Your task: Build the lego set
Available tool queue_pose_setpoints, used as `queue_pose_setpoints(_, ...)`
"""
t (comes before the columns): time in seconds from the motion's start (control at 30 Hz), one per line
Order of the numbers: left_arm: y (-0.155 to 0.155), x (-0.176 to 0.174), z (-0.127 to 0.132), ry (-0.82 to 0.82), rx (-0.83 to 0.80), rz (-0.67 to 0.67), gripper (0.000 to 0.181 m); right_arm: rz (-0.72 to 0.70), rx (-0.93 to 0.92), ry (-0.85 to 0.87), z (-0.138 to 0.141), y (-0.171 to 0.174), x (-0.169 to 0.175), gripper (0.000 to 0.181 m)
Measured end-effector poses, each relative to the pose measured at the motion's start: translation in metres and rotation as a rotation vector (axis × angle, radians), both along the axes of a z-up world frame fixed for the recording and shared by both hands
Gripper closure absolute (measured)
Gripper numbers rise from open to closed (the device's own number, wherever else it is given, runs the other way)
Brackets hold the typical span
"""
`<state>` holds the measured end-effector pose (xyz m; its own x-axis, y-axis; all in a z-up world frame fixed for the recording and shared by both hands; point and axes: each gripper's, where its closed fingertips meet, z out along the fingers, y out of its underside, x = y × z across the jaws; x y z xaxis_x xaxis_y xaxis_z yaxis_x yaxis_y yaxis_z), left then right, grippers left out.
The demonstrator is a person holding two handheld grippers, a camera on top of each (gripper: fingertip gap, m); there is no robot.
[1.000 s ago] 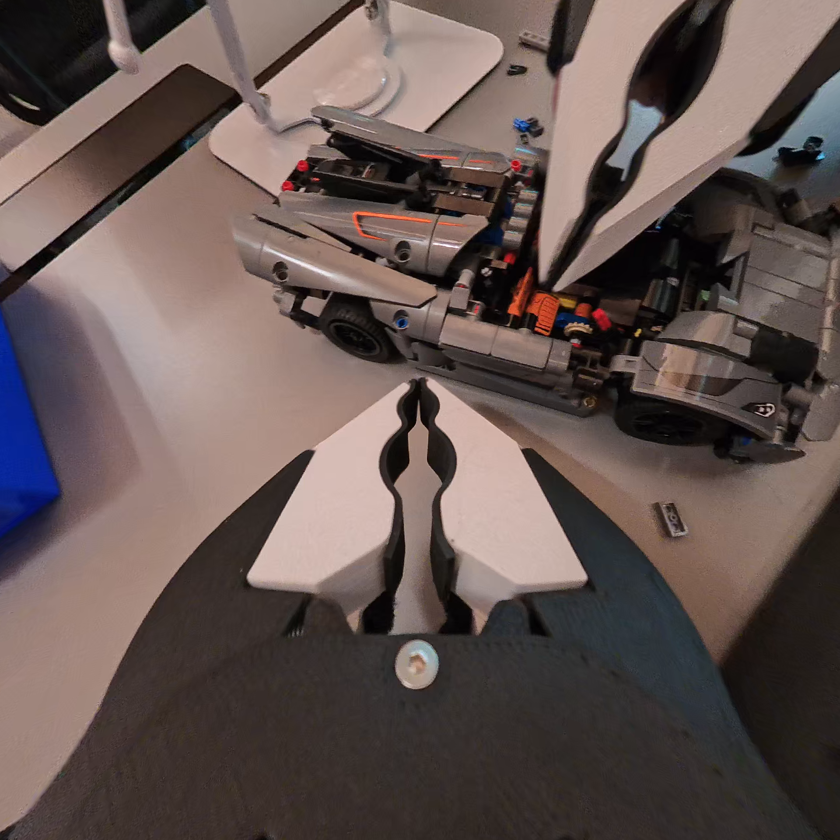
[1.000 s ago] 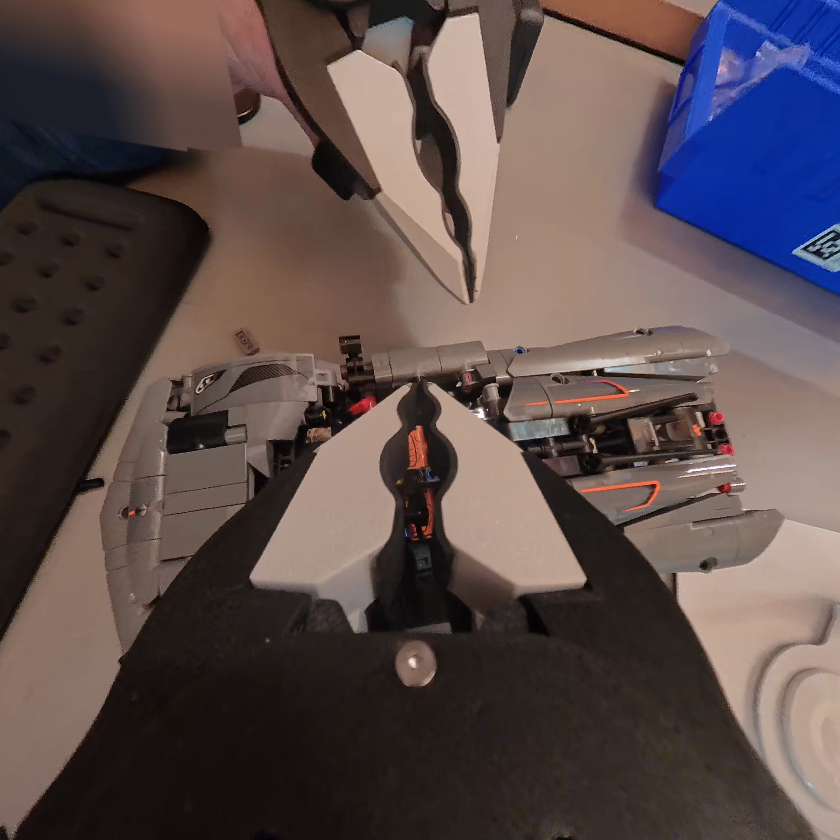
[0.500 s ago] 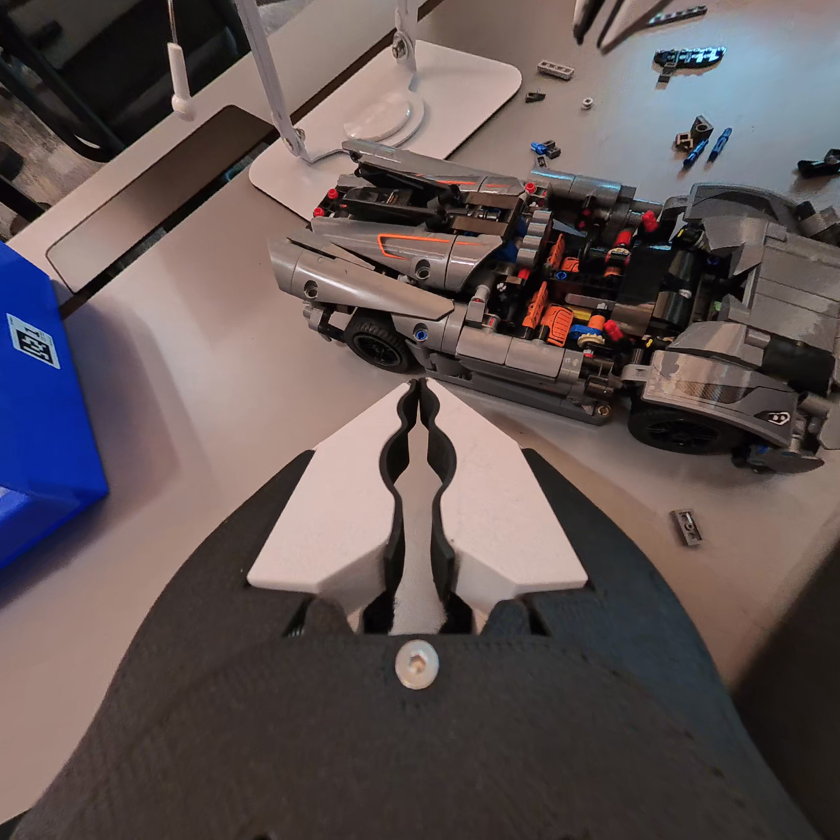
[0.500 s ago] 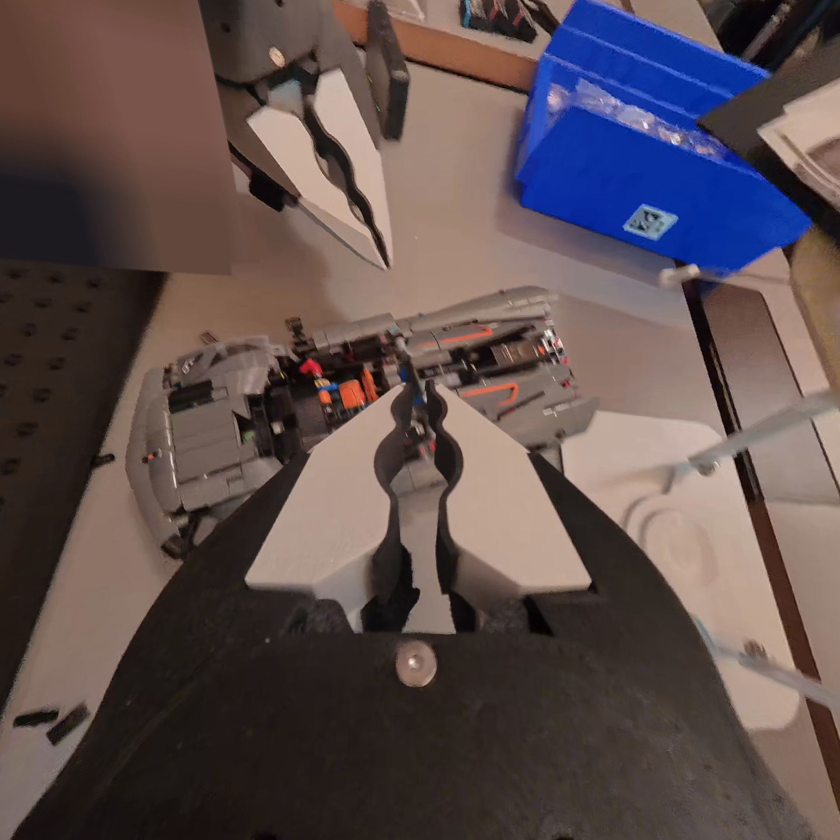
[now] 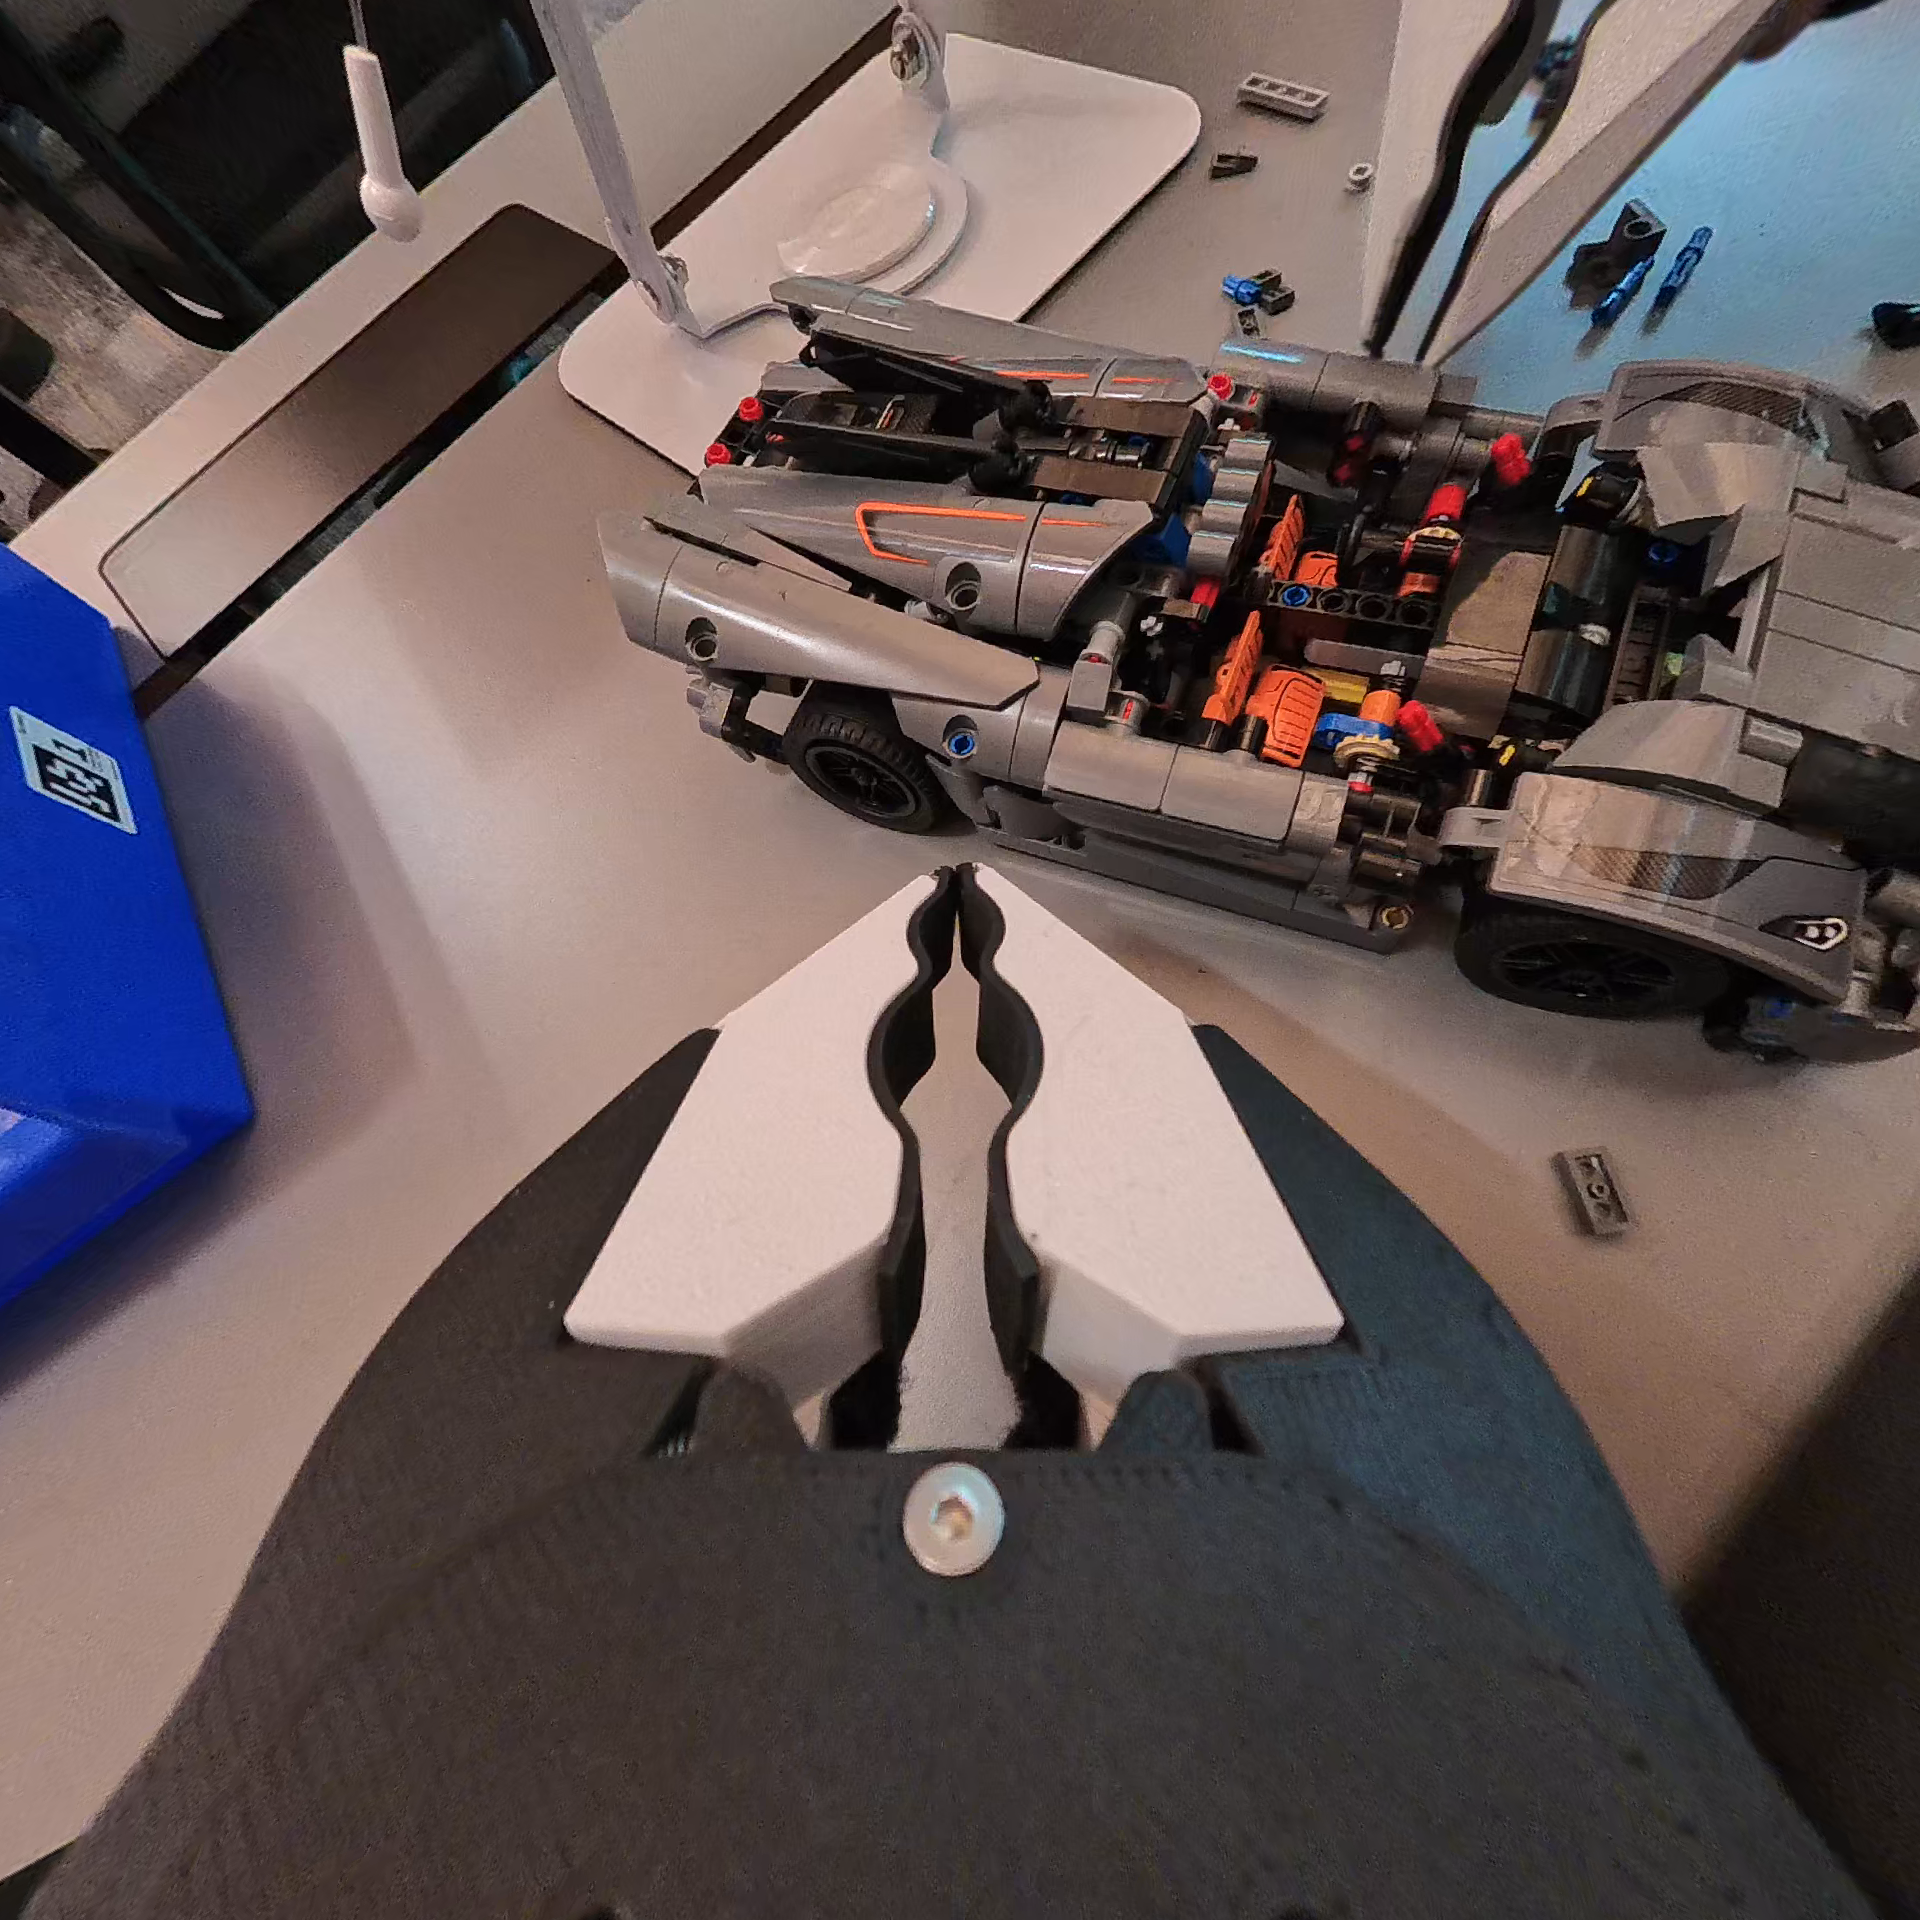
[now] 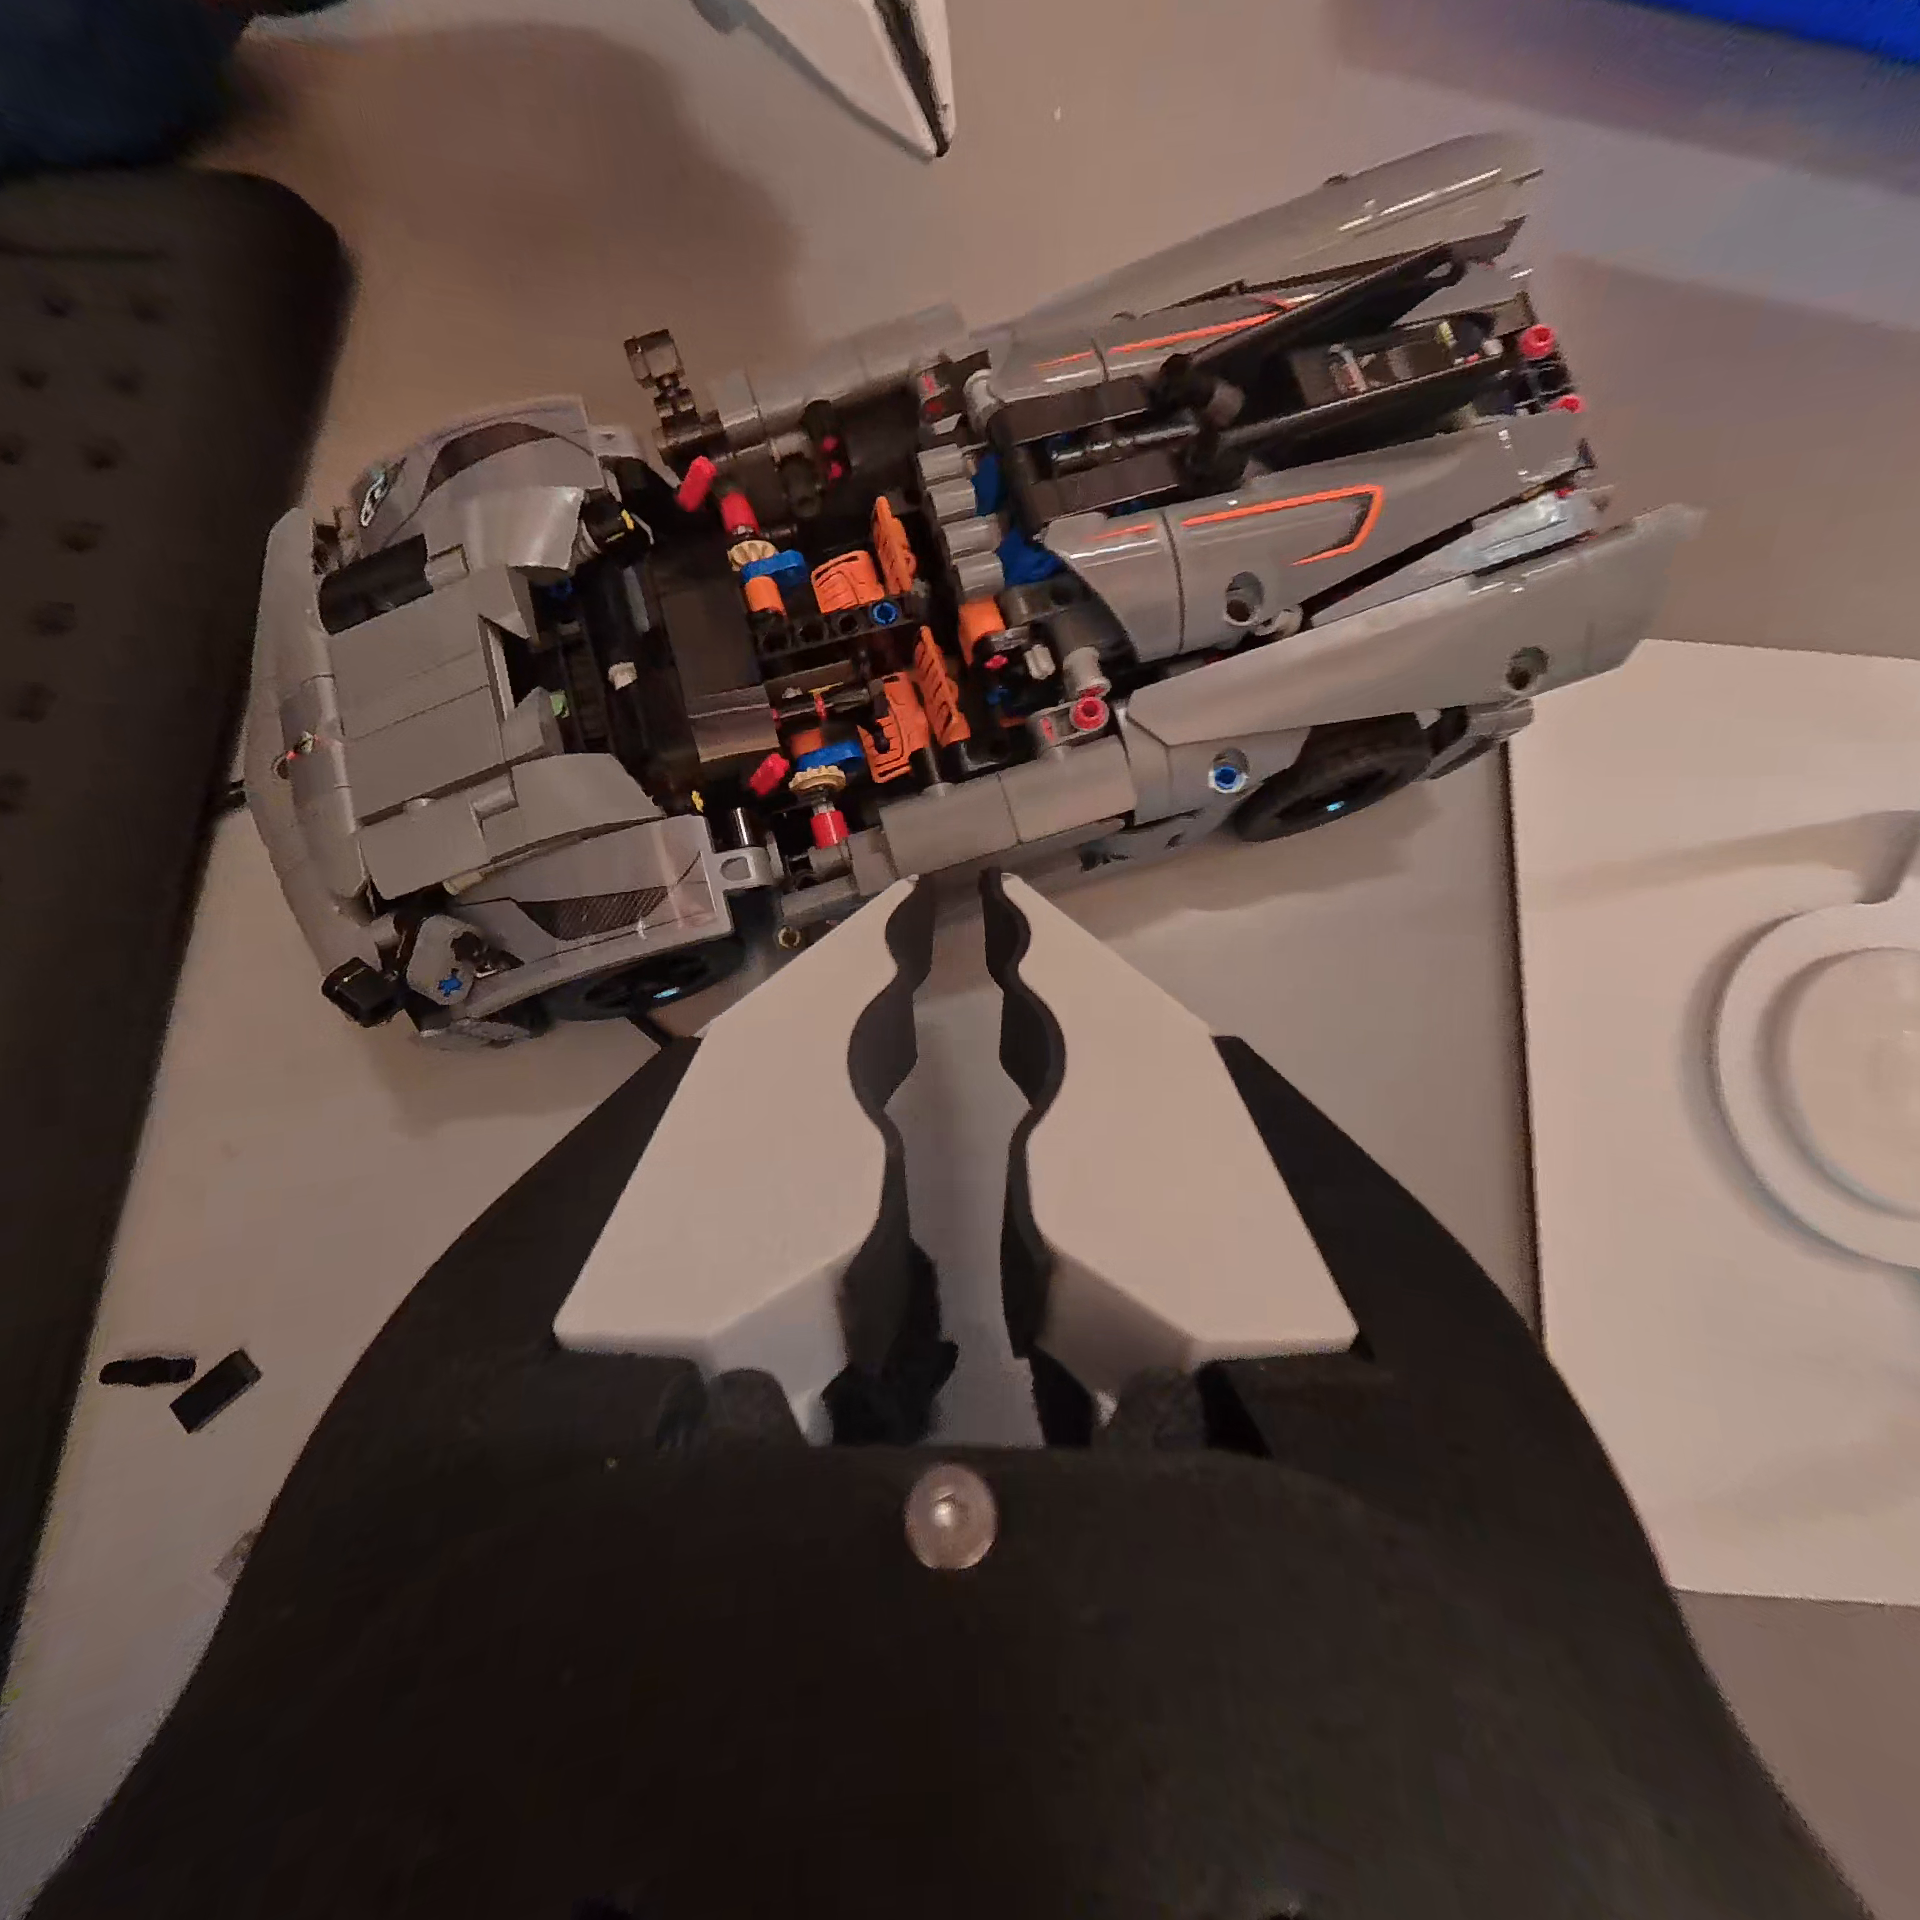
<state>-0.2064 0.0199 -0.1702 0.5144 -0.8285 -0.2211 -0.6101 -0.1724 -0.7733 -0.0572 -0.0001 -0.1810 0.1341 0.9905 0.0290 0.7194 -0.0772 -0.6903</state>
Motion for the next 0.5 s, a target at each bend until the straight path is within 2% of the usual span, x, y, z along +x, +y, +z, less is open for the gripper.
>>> queue_pose_setpoints(0.23, -0.0013, 0.0013, 0.0003, 0.004, 0.003, -0.007, 0.181, 0.017, 0.0, 0.027, 0.0087, -0.0048, -0.0048, 0.173)
queue_pose_setpoints(0.5, -0.0024, 0.0021, -0.0011, 0.01, -0.001, -0.013, 0.181, -0.006, -0.035, -0.005, 0.0008, -0.0036, -0.0044, 0.168)
